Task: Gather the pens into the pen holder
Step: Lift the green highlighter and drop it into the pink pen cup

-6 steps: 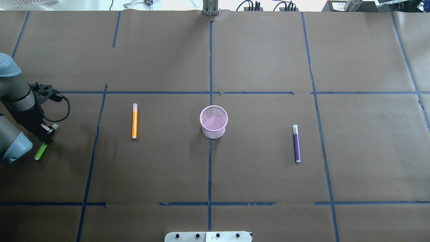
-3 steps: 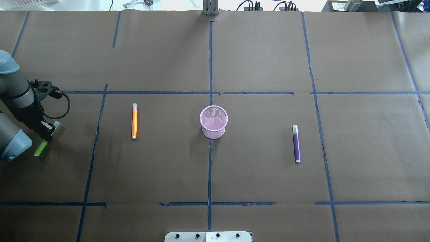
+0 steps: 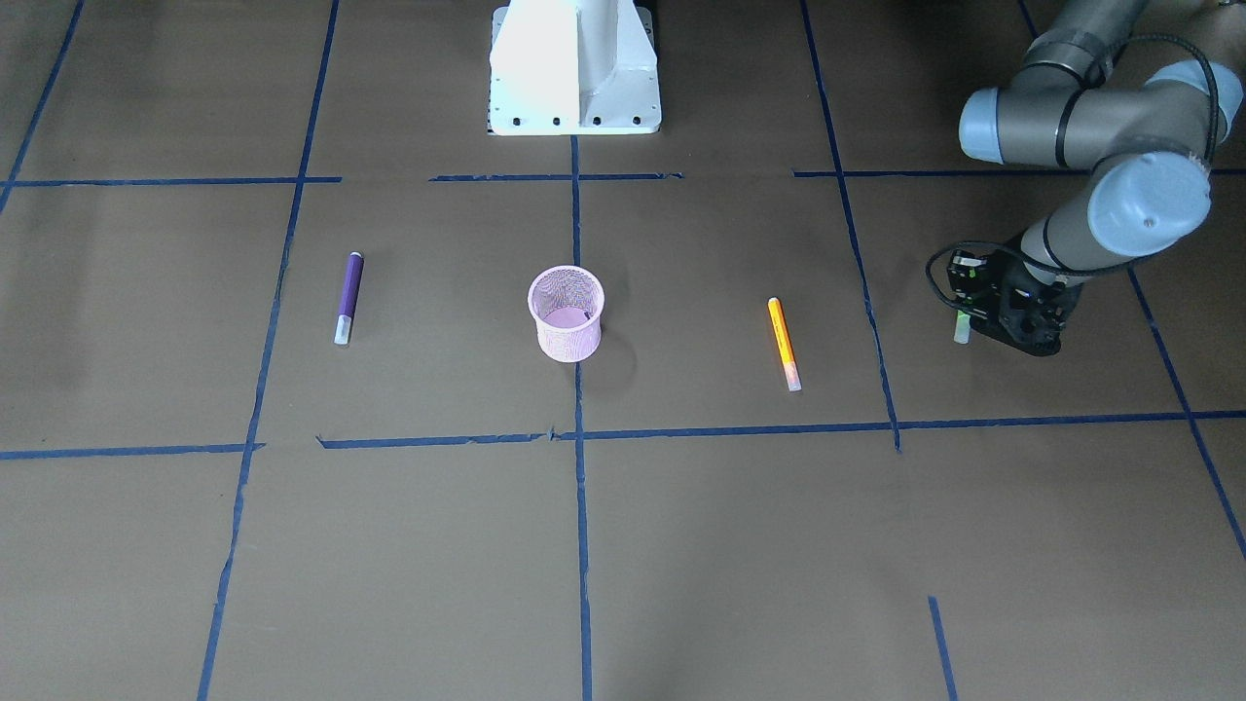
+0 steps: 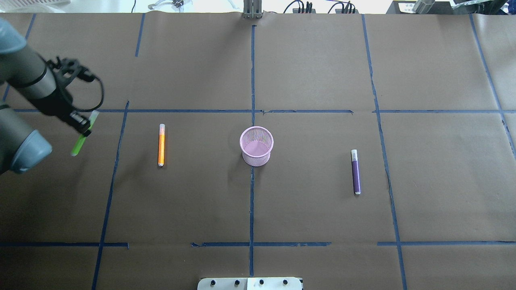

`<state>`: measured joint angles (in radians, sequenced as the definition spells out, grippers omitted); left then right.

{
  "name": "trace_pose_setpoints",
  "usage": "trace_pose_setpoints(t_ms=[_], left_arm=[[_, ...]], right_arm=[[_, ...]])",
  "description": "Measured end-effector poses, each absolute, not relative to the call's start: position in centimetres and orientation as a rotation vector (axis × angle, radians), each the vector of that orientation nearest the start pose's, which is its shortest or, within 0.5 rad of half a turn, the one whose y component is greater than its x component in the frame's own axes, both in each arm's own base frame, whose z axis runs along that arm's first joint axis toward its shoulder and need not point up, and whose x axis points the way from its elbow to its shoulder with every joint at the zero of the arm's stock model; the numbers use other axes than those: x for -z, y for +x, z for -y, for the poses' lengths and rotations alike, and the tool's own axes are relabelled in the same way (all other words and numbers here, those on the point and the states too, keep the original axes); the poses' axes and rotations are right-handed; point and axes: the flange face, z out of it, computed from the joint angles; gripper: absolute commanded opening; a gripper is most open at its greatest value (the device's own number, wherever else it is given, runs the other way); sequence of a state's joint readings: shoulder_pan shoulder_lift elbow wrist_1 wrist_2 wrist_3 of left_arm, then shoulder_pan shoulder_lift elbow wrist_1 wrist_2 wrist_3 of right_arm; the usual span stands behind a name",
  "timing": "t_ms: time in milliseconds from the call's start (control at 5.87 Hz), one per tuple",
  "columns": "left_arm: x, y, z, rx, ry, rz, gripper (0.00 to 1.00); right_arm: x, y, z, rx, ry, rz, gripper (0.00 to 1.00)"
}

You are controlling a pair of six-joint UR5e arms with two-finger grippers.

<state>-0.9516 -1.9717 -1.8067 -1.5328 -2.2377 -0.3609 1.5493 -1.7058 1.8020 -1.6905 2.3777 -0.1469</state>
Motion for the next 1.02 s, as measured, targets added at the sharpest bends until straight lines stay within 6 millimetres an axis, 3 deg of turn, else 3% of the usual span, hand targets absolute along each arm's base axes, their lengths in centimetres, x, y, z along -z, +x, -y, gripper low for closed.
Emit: trace_pose_setpoints(t_ms=[170, 341, 511, 1023], left_arm=[[-25.6, 30.2, 53.2, -0.354, 0.288, -0.894, 0.0], [-20.6, 31.3, 52.1, -0.295, 0.372, -0.936, 0.0], [-17.2, 33.4, 50.8, -0.247, 0.466, -0.97, 0.0], [-12.3, 44.0, 43.9, -0.127, 0.665, -0.985, 0.05]], right_arm=[[-61.7, 5.2, 43.3, 0.154, 0.031, 0.807, 1.0], [-61.7, 5.2, 43.3, 0.159, 0.038, 0.807, 1.0], [-61.6, 5.2, 43.4, 0.166, 0.054, 0.806, 1.0], [-61.4, 5.2, 43.6, 0.178, 0.092, 0.804, 1.0]])
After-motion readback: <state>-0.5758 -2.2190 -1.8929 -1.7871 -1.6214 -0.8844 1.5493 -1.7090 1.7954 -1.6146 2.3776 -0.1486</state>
